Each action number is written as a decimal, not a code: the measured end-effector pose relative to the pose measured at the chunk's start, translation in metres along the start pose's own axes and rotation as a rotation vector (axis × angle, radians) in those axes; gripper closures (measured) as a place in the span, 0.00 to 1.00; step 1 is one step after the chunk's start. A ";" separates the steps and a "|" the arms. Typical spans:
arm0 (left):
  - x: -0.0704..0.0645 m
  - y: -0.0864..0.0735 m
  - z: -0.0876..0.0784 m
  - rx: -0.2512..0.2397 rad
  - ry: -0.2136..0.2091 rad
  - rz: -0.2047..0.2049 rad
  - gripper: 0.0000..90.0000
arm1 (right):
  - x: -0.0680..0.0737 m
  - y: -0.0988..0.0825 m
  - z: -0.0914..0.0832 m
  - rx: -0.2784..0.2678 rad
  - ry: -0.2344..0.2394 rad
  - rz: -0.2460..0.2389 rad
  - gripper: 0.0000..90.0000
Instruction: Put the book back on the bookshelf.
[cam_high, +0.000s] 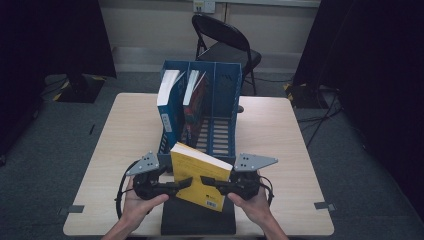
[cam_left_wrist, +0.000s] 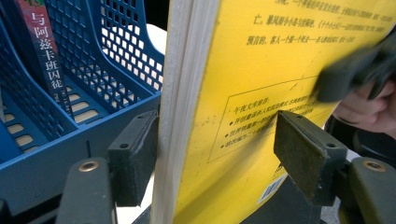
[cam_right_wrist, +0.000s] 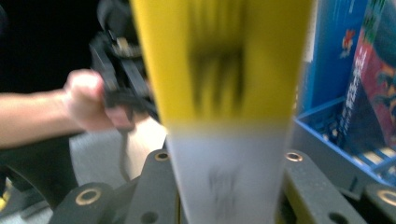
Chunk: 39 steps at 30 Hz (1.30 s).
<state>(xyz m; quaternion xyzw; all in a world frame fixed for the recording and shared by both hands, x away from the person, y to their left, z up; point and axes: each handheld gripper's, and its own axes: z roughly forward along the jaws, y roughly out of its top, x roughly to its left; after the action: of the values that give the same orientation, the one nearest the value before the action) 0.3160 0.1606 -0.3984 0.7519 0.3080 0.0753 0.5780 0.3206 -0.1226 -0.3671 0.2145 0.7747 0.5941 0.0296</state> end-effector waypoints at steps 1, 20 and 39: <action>0.000 0.000 0.000 0.000 0.002 0.001 0.35 | 0.000 0.003 0.000 -0.008 0.002 0.009 0.77; 0.008 -0.013 -0.011 0.064 0.061 -0.009 0.34 | 0.005 0.010 0.010 0.030 -0.058 0.007 0.84; 0.040 -0.050 -0.025 0.249 0.194 -0.108 0.18 | -0.003 0.011 0.000 0.037 -0.109 0.072 0.84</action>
<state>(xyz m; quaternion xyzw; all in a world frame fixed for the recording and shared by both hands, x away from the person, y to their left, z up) 0.3173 0.2096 -0.4457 0.7894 0.4091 0.0776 0.4511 0.3269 -0.1220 -0.3575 0.2749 0.7745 0.5678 0.0466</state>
